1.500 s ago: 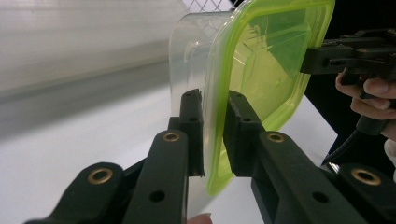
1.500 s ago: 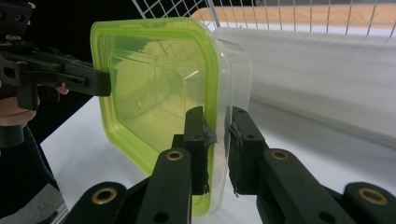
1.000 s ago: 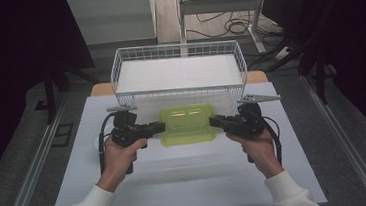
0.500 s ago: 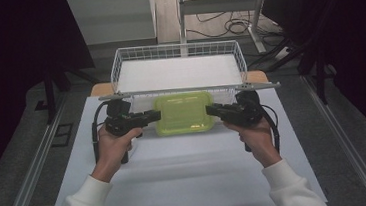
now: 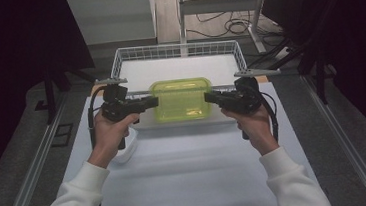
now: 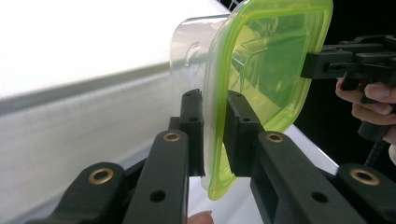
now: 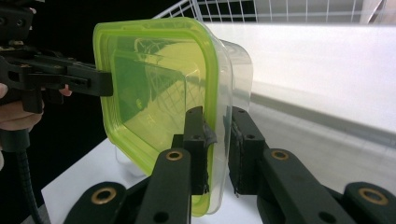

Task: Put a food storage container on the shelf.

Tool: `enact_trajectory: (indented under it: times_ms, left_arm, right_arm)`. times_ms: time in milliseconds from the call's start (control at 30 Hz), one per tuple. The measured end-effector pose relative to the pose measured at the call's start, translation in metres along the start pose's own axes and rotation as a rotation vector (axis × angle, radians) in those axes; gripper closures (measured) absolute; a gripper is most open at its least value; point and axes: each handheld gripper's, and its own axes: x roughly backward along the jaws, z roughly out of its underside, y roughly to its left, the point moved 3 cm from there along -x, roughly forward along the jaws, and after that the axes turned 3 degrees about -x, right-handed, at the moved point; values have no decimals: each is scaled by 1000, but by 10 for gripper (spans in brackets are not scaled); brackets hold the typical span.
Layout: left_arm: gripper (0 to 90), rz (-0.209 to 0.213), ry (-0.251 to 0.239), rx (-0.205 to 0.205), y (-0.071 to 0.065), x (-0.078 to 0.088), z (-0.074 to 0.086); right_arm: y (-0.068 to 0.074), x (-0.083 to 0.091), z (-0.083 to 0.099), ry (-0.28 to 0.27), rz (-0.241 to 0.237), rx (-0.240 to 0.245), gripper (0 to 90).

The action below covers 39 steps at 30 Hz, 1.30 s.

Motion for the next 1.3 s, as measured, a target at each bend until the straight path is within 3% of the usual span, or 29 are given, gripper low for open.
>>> enact_trajectory:
  times_ms: [267, 467, 1100, 1300]
  left_arm:
    - [793, -1, -14, -15, 3, 0, -21]
    - [793, 8, -11, -20, 9, -5, -34]
    - [793, 60, -17, 34, 42, -22, -69]
    - [792, 63, 19, 70, 54, -31, -74]
  right_arm:
    - [-3, 0, -19, -21, 7, 15, 782]
    - [-7, -1, -29, -29, 8, 0, 782]
    - [-28, -23, -67, -21, 16, -37, 784]
    - [-37, -32, -71, -3, 21, -67, 784]
